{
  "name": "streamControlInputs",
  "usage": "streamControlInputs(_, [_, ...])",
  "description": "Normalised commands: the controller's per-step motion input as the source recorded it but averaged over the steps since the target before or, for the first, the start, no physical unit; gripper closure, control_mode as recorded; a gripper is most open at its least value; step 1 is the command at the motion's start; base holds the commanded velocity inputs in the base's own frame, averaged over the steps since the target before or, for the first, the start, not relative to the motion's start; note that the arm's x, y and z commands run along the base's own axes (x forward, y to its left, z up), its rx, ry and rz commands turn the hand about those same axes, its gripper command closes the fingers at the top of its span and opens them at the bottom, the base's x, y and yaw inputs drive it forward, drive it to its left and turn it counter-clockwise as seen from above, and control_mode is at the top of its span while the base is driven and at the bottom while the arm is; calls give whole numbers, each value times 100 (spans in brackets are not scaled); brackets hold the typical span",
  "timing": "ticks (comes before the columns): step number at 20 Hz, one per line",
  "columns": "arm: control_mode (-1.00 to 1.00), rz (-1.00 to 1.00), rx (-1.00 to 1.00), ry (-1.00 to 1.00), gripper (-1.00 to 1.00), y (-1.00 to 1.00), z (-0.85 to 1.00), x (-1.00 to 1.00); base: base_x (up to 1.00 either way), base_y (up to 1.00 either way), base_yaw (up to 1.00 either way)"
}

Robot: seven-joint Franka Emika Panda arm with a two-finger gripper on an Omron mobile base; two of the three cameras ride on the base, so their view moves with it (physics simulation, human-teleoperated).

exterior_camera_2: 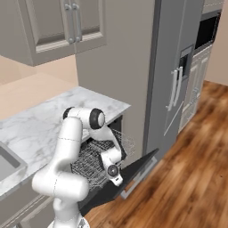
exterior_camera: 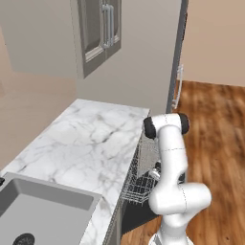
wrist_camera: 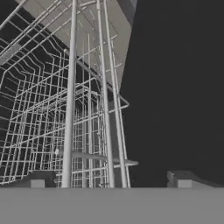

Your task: Open the dishwasher door and pull out the top rack.

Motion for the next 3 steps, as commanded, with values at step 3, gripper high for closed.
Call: streamControlInputs(3, [-100,-18,-14,5,-100,-80,-22,-32,0,0,0])
